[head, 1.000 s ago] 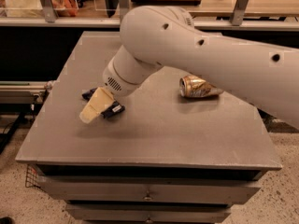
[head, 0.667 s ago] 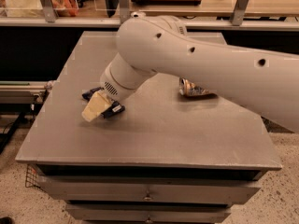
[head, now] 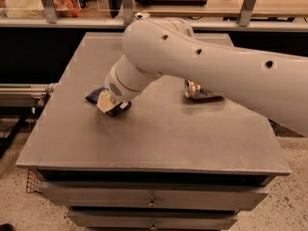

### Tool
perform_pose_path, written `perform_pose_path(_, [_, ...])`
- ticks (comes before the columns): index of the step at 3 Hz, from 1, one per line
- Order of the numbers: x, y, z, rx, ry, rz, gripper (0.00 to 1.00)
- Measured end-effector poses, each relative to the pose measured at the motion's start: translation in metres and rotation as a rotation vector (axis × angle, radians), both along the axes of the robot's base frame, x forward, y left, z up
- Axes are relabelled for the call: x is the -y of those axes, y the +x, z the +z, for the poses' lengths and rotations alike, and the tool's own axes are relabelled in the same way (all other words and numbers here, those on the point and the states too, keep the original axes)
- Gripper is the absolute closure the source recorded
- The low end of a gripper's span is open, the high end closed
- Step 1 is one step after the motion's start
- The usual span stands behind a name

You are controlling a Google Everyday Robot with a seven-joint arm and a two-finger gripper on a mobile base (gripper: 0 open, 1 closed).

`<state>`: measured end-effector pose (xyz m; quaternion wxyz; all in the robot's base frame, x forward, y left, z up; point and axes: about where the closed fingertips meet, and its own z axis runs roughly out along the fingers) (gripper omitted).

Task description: Pick rxbar blueberry

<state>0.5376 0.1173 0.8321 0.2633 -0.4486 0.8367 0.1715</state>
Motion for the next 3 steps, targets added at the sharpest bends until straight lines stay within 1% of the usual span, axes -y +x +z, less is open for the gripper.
perform_pose_path(1, [0.025,0.019,0.030,0.044,0.041,-0.049,0.99])
perform_pose_path(2, [0.049,0.047,0.065,0.099,0.129,-0.075,1.00])
perform_pose_path(3, [0.049,0.050,0.076,0.120,0.140,-0.066,1.00])
